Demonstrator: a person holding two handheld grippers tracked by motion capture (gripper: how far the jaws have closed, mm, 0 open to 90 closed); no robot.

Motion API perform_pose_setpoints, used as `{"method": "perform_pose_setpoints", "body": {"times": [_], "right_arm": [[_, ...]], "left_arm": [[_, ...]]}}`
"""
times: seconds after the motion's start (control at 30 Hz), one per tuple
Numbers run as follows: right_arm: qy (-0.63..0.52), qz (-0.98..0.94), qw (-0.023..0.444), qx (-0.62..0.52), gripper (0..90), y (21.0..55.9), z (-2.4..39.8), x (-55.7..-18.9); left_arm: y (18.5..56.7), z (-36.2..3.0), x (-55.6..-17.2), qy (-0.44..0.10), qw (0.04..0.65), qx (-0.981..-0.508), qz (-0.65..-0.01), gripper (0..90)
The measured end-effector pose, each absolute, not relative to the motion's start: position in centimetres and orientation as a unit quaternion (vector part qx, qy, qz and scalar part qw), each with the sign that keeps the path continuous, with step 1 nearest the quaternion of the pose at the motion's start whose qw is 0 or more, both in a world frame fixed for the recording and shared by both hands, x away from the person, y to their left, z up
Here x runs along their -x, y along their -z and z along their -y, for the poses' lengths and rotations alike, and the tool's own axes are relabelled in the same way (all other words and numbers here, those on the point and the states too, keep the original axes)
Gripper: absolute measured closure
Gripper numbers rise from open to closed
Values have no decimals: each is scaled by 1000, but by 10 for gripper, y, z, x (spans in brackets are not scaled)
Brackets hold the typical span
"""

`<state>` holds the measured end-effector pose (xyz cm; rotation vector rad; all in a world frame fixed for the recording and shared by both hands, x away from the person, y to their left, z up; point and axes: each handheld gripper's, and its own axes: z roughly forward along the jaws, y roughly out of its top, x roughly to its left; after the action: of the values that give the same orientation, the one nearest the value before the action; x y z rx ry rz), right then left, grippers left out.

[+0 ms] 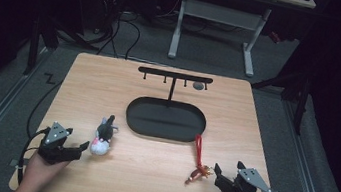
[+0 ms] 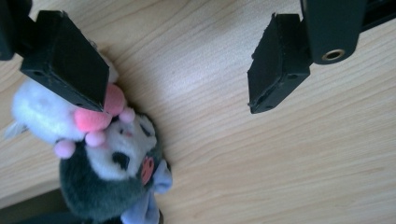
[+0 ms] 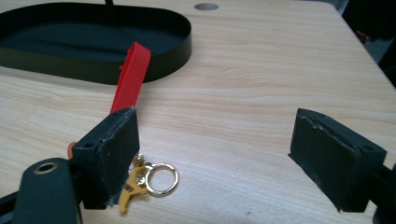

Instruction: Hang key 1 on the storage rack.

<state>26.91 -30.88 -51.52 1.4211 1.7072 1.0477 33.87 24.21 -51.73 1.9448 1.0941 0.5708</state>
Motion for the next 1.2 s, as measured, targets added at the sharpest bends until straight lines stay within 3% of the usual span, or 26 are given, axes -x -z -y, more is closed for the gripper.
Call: {"method": "perform_pose_setpoints", "body": {"times": [0.33,1.2], "right_arm": [[-398,-639,349,-558,157,516,321,-255],[-390,-636,348,-568,158,518,324,-258]], "left_arm": [[518,-236,-348,-230,407,-772,-431,211],[519,-238,-346,-223,408,-773,-431,194]]}}
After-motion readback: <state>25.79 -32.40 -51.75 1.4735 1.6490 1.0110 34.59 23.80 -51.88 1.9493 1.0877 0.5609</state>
